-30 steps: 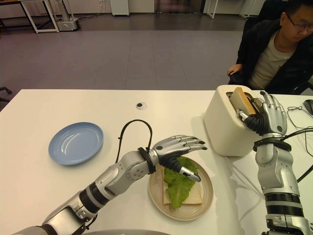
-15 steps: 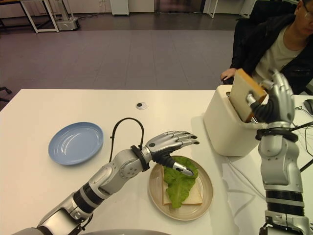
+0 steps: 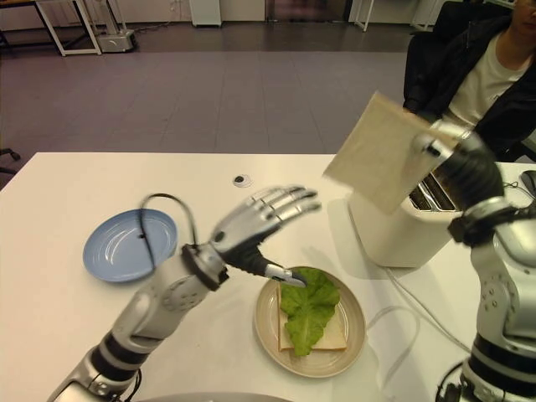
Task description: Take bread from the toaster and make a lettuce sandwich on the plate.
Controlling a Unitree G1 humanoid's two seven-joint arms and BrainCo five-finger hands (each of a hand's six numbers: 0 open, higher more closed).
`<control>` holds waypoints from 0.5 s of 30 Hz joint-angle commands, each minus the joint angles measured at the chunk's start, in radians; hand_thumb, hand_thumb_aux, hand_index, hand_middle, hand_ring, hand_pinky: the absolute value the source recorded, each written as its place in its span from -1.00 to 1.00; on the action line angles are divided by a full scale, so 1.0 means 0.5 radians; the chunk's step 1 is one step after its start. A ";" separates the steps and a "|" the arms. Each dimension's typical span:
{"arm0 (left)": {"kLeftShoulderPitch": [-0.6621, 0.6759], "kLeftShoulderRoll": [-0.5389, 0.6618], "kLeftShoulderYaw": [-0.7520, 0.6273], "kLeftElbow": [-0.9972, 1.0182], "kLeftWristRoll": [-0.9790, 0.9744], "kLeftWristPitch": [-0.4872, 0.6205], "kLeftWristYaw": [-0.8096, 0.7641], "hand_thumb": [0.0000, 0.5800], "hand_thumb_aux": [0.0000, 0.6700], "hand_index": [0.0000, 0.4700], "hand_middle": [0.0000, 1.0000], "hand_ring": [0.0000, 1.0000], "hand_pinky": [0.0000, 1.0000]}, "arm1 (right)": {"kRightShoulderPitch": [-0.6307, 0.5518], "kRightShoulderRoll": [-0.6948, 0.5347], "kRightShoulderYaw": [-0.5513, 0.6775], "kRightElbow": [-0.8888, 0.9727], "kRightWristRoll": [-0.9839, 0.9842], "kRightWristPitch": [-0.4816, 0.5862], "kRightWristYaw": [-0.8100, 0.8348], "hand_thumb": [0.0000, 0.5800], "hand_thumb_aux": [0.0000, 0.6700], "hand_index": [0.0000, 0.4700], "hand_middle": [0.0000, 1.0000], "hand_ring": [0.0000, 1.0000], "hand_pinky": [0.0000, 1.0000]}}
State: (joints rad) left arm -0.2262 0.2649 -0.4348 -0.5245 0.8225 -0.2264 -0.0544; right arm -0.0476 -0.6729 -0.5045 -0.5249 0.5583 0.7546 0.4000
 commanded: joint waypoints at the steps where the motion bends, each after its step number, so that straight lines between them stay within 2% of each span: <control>1: 0.195 0.113 0.177 -0.221 -0.050 -0.285 0.203 -1.00 -1.00 -1.00 -1.00 -1.00 -1.00 | 0.348 -0.041 0.159 -0.173 0.027 0.066 0.172 1.00 1.00 1.00 -1.00 -1.00 -1.00; 4: 0.324 0.154 0.173 -0.290 -0.074 -0.463 0.240 -1.00 -1.00 -1.00 -1.00 -1.00 -1.00 | 0.530 -0.064 0.330 -0.267 -0.059 0.002 0.250 1.00 1.00 1.00 -1.00 -1.00 -1.00; 7: 0.403 0.148 0.110 -0.229 -0.042 -0.541 0.202 -1.00 -1.00 -1.00 -1.00 -1.00 -1.00 | 0.638 -0.074 0.475 -0.294 -0.149 -0.073 0.300 1.00 1.00 1.00 -1.00 -1.00 -1.00; 15: 0.514 0.228 -0.169 0.217 -0.019 -0.631 -0.069 -1.00 -1.00 -1.00 -1.00 -1.00 -1.00 | 0.680 -0.175 0.635 -0.022 -0.462 -0.374 0.413 1.00 1.00 1.00 -1.00 -1.00 -1.00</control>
State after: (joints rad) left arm 0.0137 0.3546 -0.4757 -0.4819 0.8133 -0.5349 -0.0361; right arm 0.2843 -0.7391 -0.2074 -0.5591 0.3714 0.6052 0.5966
